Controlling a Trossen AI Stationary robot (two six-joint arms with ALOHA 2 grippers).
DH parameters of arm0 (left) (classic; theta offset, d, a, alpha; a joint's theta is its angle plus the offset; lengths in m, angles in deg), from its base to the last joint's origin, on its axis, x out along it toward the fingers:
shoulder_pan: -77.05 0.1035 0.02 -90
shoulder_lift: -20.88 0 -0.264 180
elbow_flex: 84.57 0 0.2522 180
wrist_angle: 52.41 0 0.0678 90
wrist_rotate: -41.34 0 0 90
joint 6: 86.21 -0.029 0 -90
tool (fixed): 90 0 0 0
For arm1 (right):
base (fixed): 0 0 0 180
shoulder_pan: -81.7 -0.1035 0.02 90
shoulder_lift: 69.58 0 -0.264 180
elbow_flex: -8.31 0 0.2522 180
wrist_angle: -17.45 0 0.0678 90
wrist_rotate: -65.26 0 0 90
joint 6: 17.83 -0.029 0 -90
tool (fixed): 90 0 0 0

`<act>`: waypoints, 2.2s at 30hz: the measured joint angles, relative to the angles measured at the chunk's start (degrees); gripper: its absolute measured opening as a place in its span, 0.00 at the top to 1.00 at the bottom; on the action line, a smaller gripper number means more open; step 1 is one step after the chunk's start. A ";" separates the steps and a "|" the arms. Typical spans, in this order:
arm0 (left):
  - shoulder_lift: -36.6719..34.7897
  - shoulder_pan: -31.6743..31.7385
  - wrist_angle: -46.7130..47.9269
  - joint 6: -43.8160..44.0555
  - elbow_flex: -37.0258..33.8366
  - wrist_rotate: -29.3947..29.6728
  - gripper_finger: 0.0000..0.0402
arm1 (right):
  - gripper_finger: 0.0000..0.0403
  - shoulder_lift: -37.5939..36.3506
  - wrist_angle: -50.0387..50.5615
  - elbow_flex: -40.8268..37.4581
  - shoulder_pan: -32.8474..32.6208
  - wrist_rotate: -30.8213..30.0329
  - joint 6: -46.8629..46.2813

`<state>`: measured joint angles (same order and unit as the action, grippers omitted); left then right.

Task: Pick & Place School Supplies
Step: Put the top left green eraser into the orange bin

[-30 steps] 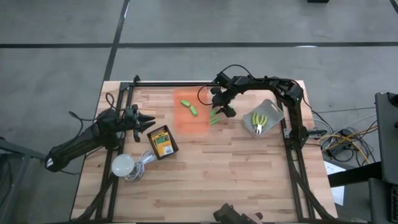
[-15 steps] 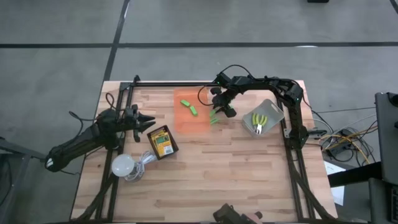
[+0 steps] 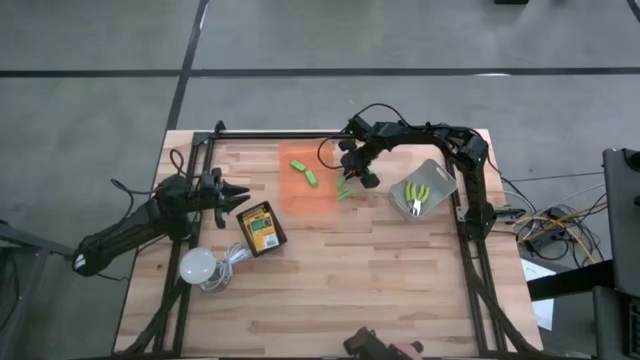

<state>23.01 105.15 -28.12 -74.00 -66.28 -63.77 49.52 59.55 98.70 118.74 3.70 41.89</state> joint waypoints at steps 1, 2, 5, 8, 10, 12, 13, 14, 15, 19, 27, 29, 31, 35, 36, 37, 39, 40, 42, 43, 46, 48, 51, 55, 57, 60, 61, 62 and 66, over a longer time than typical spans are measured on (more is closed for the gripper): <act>0.00 -0.01 0.00 0.00 0.00 0.00 0.70 | 0.87 -0.04 0.00 0.00 0.00 -0.19 -0.80; 0.00 -0.01 0.00 0.00 0.00 0.00 0.70 | 0.87 -0.07 0.00 -0.01 0.09 -0.33 -1.16; 0.00 -0.01 0.00 0.00 0.00 0.00 0.70 | 0.87 -0.97 0.22 -0.04 0.49 -0.34 -1.70; 0.00 0.00 0.00 0.00 0.00 0.00 0.70 | 0.87 -2.13 0.22 -0.02 1.22 -0.21 -2.33; 0.00 -0.01 0.00 0.00 0.00 0.00 0.70 | 0.87 -2.41 0.45 -0.02 1.62 -0.25 -2.33; 0.00 -0.01 0.00 0.00 0.00 0.00 0.70 | 0.87 -2.51 0.44 -0.02 1.77 -0.23 -2.38; 0.00 0.00 0.00 0.00 0.00 0.00 0.70 | 0.87 -2.53 0.44 -0.02 1.77 -0.19 -2.55; 0.00 0.00 0.00 0.00 0.00 0.00 0.70 | 0.87 -2.53 0.42 -0.02 1.75 -0.15 -2.63; 0.00 0.00 0.00 0.00 0.00 0.00 0.70 | 0.87 -2.53 0.44 -0.02 1.70 -0.11 -2.60; 0.00 -0.02 0.00 0.00 0.00 0.00 0.70 | 0.87 -2.63 -0.28 -0.02 1.44 4.04 -0.64; 0.00 0.00 0.00 0.00 0.00 0.00 0.70 | 0.76 -2.68 -0.77 -0.02 1.46 9.41 2.53; 0.00 0.00 0.00 0.00 0.00 0.00 0.70 | 0.70 -2.42 -1.00 -0.02 1.46 10.71 3.70; 0.00 0.00 0.00 0.00 0.00 0.00 0.70 | 0.63 -1.89 -1.11 -0.02 1.44 11.10 3.96; 0.00 0.00 0.00 0.00 0.00 0.00 0.70 | 0.53 -1.05 -1.38 -0.02 1.46 12.32 7.41; 0.00 -0.02 0.00 0.00 0.00 0.00 0.70 | 0.51 -1.00 -1.49 -0.02 1.40 12.31 8.33; 0.00 0.00 0.00 0.00 0.00 0.00 0.70 | 0.50 -0.98 -1.51 -0.02 1.31 12.20 8.80; 0.00 0.00 0.00 0.00 0.00 0.00 0.70 | 0.48 -0.96 -1.52 -0.02 1.03 11.87 9.53; 0.00 -0.01 0.00 0.00 0.00 0.00 0.70 | 0.48 -0.96 -1.54 -0.02 0.92 11.68 9.76; 0.00 0.00 0.00 0.00 0.00 0.00 0.70 | 0.48 -0.96 -1.68 -0.02 0.55 10.62 9.95; 0.00 0.00 0.00 0.00 0.00 0.00 0.70 | 0.48 -0.96 -1.67 -0.02 0.30 10.06 9.98; 0.00 0.00 0.00 0.00 0.00 0.00 0.70 | 0.48 -0.96 -1.64 -0.02 -0.67 7.19 9.54; 0.00 0.00 0.00 0.00 0.00 0.00 0.70 | 0.48 -0.96 -1.62 -0.02 -1.59 4.74 8.40; 0.00 -0.02 0.00 0.00 0.00 0.00 0.70 | 0.48 -0.94 -1.61 -0.02 -2.64 1.87 6.29; 0.00 0.00 0.00 0.00 0.00 0.00 0.70 | 0.48 -0.94 -1.60 -0.02 -3.61 -1.61 5.85; 0.00 0.00 0.00 0.00 0.00 0.00 0.70 | 0.48 -0.91 -1.60 -0.02 -4.17 -3.59 4.43; 0.00 0.00 0.00 0.00 0.00 0.00 0.70 | 0.48 -0.91 -1.55 -0.02 -4.96 -7.30 1.49; 0.00 -0.01 0.00 0.00 0.00 0.00 0.70 | 0.48 -0.91 -1.50 -0.02 -5.12 -8.25 0.94; 0.00 0.00 0.00 0.00 0.00 0.00 0.70 | 0.48 -0.91 -1.39 -0.02 -5.21 -8.89 0.75; 0.00 -0.01 0.00 0.00 0.00 0.00 0.70 | 0.49 -0.96 0.04 0.13 -5.33 -9.51 0.64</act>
<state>23.01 105.14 -28.12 -74.00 -66.28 -63.77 48.57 59.59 98.83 113.40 -5.81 42.53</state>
